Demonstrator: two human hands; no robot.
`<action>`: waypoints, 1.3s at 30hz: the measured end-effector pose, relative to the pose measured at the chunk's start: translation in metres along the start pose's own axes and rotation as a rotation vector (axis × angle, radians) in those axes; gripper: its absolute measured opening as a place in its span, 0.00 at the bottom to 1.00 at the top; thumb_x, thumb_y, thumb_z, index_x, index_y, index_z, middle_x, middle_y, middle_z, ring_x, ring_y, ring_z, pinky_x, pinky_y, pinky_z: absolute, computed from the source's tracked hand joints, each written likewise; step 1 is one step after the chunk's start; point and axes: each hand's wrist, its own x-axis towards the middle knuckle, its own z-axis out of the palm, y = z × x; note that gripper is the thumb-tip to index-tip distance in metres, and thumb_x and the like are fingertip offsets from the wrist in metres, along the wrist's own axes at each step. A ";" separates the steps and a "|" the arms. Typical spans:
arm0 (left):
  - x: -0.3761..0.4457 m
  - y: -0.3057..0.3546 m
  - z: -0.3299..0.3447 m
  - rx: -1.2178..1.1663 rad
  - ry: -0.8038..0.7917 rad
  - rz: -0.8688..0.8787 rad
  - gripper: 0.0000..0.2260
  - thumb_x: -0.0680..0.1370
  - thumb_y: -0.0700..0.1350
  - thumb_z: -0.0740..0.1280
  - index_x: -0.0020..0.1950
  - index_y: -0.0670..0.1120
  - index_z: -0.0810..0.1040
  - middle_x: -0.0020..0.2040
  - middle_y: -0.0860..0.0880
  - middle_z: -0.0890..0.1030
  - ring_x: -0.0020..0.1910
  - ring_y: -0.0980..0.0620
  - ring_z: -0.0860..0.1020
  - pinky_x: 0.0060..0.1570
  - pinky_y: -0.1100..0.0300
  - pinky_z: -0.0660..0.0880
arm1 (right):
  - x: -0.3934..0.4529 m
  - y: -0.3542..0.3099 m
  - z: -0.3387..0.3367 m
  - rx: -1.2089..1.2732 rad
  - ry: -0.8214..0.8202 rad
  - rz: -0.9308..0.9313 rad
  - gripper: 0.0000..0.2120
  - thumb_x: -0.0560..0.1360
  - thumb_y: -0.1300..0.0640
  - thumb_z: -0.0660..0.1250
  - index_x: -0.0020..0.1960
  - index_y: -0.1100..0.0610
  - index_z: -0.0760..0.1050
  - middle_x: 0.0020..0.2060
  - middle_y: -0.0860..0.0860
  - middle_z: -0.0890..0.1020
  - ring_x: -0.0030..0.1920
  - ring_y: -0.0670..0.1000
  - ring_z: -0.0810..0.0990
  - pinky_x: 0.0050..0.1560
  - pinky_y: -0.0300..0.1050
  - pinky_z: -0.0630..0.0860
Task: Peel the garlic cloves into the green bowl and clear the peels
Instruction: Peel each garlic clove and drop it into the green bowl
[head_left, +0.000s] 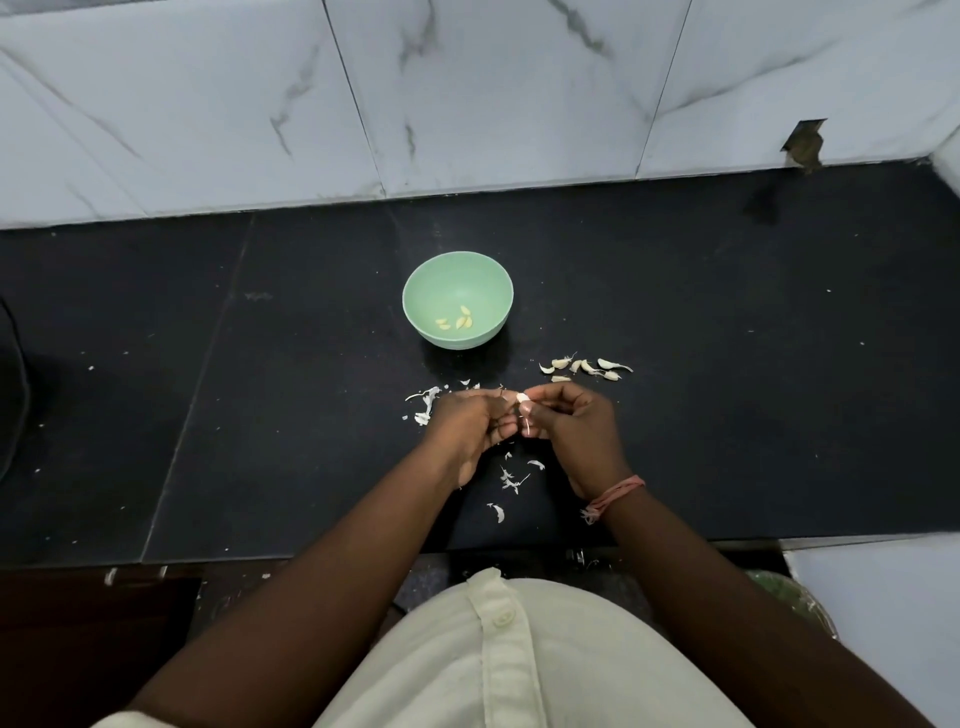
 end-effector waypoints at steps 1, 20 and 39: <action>0.001 -0.003 -0.001 0.006 0.023 0.003 0.04 0.80 0.35 0.67 0.50 0.37 0.81 0.39 0.44 0.82 0.37 0.53 0.79 0.36 0.65 0.80 | 0.000 0.002 0.000 -0.051 0.022 -0.006 0.04 0.74 0.70 0.72 0.46 0.63 0.82 0.37 0.55 0.84 0.33 0.47 0.80 0.37 0.42 0.80; 0.003 -0.014 0.002 0.127 0.067 0.065 0.07 0.80 0.33 0.62 0.51 0.37 0.80 0.39 0.43 0.80 0.31 0.52 0.76 0.32 0.64 0.78 | 0.014 0.009 0.001 -0.988 0.021 -0.367 0.09 0.69 0.66 0.69 0.30 0.62 0.77 0.25 0.56 0.77 0.29 0.57 0.75 0.37 0.51 0.73; -0.005 -0.014 0.004 0.170 0.087 0.058 0.11 0.78 0.30 0.60 0.47 0.38 0.81 0.36 0.45 0.79 0.29 0.52 0.75 0.32 0.64 0.77 | 0.027 -0.010 0.005 -1.305 -0.180 -0.254 0.09 0.74 0.64 0.62 0.36 0.58 0.77 0.40 0.58 0.83 0.46 0.61 0.82 0.42 0.44 0.73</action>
